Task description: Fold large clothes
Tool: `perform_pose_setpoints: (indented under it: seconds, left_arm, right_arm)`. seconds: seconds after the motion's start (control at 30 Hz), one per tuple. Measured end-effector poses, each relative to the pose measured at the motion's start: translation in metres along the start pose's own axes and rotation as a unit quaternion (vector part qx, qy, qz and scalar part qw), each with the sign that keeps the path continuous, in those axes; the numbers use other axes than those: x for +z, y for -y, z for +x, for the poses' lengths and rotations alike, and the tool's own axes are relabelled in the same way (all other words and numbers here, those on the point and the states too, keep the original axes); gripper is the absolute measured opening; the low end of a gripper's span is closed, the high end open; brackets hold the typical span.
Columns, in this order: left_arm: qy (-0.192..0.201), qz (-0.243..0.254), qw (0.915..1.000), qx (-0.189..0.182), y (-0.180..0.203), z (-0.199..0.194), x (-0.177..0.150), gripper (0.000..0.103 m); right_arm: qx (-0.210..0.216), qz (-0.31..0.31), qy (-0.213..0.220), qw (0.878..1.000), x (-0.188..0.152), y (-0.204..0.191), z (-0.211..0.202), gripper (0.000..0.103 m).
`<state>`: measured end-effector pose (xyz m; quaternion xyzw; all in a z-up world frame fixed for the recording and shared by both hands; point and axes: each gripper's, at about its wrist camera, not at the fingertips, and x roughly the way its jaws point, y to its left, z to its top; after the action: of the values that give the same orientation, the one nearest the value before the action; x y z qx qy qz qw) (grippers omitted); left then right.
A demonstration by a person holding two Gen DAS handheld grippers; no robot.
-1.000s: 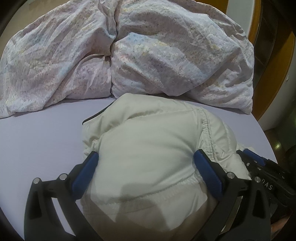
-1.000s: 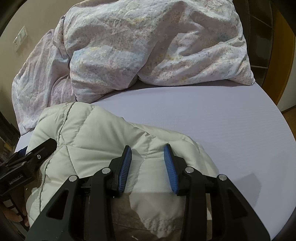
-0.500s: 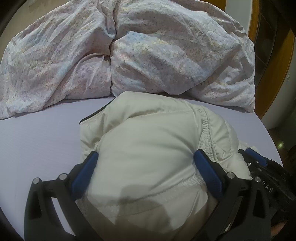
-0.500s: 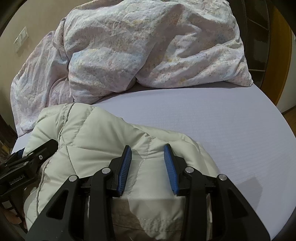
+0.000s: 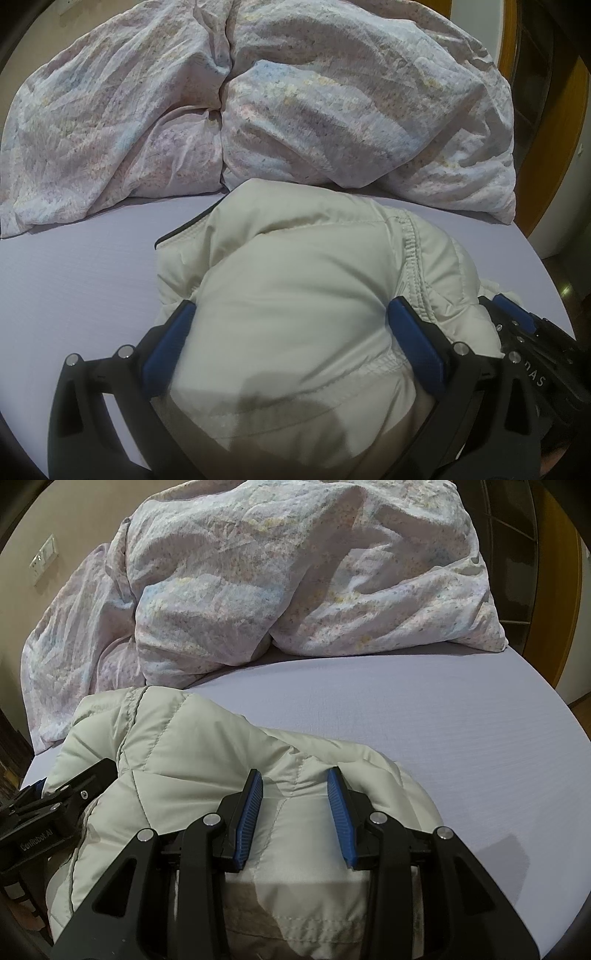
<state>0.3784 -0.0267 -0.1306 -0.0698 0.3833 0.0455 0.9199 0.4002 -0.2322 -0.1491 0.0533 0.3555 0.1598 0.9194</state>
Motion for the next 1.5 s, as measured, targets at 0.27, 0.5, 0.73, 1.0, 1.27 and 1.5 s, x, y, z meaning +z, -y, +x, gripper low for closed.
perform_pose_setpoints:
  seconds: [0.27,0.5,0.73,1.0,1.27,1.5]
  left_arm:
    - [-0.008,0.005,0.9999,0.012,0.002,-0.006,0.005,0.101]
    - [0.030,0.012,0.9993,0.016,-0.009,-0.034,0.023,0.101]
    - [0.025,0.014,0.9993,0.026,-0.006,-0.019,0.021,0.101]
    - [0.022,0.003,0.9997,0.012,-0.008,-0.005,0.015,0.101]
    - [0.019,0.003,0.9997,0.012,-0.005,0.003,0.012,0.101]
    - [0.014,0.003,0.9998,0.013,-0.004,0.009,0.012,0.101]
  right_arm:
    - [-0.022,-0.024,-0.049,0.998,0.010,-0.007,-0.004,0.039]
    - [-0.016,0.038,-0.001,0.999,0.021,0.015,-0.030,0.039]
    - [-0.052,0.004,-0.006,0.999,0.019,0.010,0.001,0.039]
    - [-0.061,0.016,0.006,0.998,0.021,0.008,0.029,0.042]
    - [-0.060,0.030,0.016,0.998,-0.003,0.020,0.010,0.043]
    - [-0.060,0.034,0.015,0.998,-0.003,0.020,0.016,0.043]
